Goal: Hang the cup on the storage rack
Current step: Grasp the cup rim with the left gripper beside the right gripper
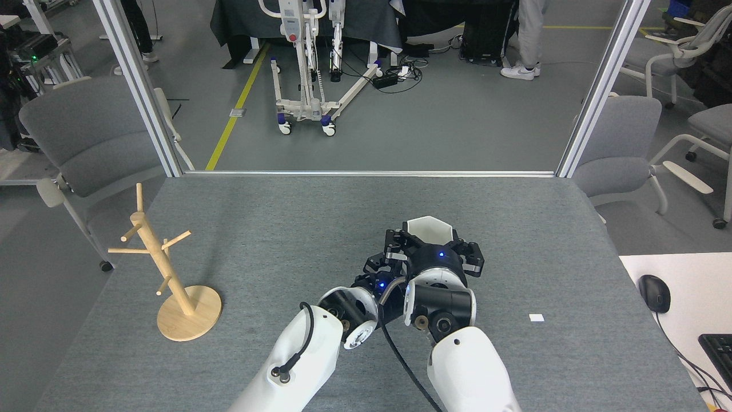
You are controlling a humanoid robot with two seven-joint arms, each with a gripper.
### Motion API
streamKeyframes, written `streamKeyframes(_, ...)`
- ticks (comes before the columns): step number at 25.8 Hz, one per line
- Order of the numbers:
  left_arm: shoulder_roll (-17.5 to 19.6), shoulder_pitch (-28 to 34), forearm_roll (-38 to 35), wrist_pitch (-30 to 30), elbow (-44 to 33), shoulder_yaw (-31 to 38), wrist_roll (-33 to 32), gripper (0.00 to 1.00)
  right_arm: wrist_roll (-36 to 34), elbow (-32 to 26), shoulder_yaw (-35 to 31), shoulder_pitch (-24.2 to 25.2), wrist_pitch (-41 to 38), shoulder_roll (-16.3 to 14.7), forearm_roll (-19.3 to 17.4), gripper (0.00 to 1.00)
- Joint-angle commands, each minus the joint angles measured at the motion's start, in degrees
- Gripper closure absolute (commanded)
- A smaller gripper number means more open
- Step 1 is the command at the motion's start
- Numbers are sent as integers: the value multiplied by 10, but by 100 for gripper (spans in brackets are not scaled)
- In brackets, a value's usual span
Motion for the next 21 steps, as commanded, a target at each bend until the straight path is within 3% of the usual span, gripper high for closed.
streamKeyframes(1, 5, 5, 8, -37, -27, 6, 7, 5, 8, 1, 8, 2, 1, 3, 4, 89)
streamKeyframes(21, 6, 23, 9, -79, -25, 74, 8, 8, 8, 18, 9, 1, 2, 9, 5, 89)
